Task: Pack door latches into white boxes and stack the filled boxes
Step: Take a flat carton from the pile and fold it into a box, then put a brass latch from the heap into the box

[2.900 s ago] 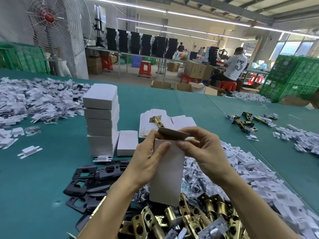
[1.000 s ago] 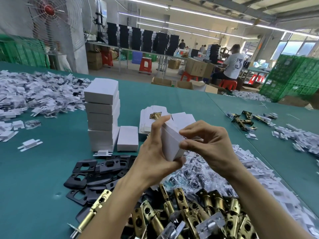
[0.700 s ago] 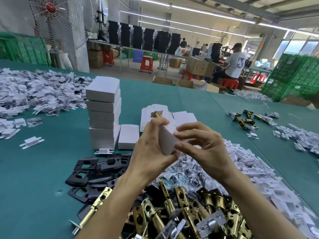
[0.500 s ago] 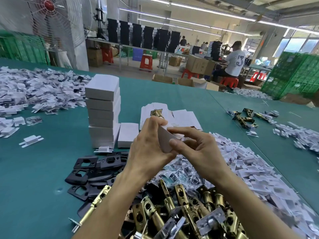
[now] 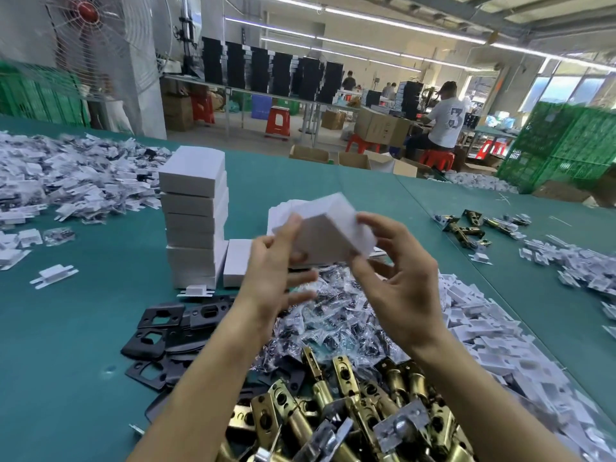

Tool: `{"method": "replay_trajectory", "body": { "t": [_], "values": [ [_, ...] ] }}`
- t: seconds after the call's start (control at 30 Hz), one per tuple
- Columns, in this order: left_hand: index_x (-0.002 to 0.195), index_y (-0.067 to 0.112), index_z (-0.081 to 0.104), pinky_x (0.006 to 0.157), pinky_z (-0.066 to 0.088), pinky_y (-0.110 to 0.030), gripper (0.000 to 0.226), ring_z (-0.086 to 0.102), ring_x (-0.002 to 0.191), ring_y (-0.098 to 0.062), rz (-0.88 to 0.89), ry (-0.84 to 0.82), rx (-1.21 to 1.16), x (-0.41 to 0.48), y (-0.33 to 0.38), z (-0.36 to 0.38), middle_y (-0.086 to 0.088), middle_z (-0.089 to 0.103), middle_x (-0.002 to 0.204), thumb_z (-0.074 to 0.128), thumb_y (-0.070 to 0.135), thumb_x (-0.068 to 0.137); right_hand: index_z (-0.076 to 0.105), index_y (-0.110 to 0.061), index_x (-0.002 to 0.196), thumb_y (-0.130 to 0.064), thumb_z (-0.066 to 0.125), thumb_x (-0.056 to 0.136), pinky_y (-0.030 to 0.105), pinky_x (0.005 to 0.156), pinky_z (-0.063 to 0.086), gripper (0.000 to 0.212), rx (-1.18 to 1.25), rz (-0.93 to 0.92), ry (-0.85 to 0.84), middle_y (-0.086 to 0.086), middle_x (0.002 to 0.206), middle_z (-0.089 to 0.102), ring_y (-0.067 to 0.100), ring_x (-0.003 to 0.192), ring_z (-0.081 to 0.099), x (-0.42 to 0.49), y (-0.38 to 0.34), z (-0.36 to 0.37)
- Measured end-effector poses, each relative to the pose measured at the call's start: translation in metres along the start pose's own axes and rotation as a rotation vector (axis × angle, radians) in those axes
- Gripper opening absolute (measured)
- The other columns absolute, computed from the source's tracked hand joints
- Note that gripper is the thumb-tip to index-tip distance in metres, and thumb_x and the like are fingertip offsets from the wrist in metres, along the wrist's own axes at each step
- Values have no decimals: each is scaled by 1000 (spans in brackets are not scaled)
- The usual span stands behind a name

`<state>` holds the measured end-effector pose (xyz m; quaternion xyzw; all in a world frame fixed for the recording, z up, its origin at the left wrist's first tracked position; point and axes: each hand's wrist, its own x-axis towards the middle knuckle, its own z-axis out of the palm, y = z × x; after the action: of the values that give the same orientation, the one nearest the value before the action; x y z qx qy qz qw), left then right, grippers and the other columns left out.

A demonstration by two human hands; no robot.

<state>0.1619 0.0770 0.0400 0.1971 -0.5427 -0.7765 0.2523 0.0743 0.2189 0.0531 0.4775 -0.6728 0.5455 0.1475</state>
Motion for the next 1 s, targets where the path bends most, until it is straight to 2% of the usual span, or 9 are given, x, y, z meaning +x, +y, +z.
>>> {"method": "replay_trajectory", "body": {
  "t": [0.1,0.17,0.27,0.37,0.47,0.53,0.67,0.83,1.0],
  "values": [
    [132,17,60,80,58,-52,83,69,97,-40,-352,-351,-374,-2,2,-5,-20,68,120,49,81,79,60,-17,124,1,73,82,17,82,57,48,-45,-106,-181,3,116,60,5,107,61,-4,-1,10],
    [135,14,60,87,56,-56,77,70,94,-38,-375,-312,-552,1,0,-7,-20,70,114,53,72,86,61,-14,119,-1,74,81,18,81,57,42,-17,-94,-315,3,114,60,5,103,63,-5,-1,14],
    [142,12,50,79,58,-54,68,69,86,-30,-287,-62,-555,10,-1,-12,-17,69,104,64,51,88,60,-17,112,-29,76,83,22,84,55,36,-80,17,-435,-7,108,64,4,98,63,-6,-1,15],
    [143,35,40,74,55,-67,71,64,104,-31,-119,94,-441,17,-3,-23,-9,60,121,72,42,81,57,-26,94,-44,66,89,24,70,50,21,-343,221,-655,-11,88,62,2,79,58,-5,-1,15],
    [131,57,42,69,50,-77,66,59,114,-35,-32,-34,-406,12,-1,-21,-4,53,129,73,45,74,62,-23,108,-44,67,90,31,81,56,29,-503,376,-1021,-5,101,67,9,88,64,-14,-5,27],
    [128,59,46,70,54,-68,61,60,107,-31,-31,-127,-434,12,-2,-19,-4,52,124,72,45,75,60,-24,120,-46,69,85,40,87,56,42,-655,370,-1114,2,112,66,20,98,64,-21,-9,38],
    [135,57,43,65,57,-45,70,57,88,-23,22,-89,-311,13,-4,-20,-6,53,112,78,49,75,62,-23,118,-29,70,81,42,85,56,39,-715,412,-1040,9,113,63,28,100,64,-28,-6,51],
    [147,45,30,60,54,-31,111,63,87,-15,56,-61,-84,13,-5,-20,-1,59,111,82,59,49,68,-22,114,-21,79,79,23,63,58,37,-422,617,-817,-1,91,70,7,72,68,-22,2,38],
    [126,31,56,72,62,-41,76,68,88,-13,101,-51,-72,16,-10,-21,1,66,107,85,38,55,67,-16,104,-10,77,83,12,50,43,24,-9,750,-449,-4,70,71,6,61,63,-4,11,11]
  ]
}}
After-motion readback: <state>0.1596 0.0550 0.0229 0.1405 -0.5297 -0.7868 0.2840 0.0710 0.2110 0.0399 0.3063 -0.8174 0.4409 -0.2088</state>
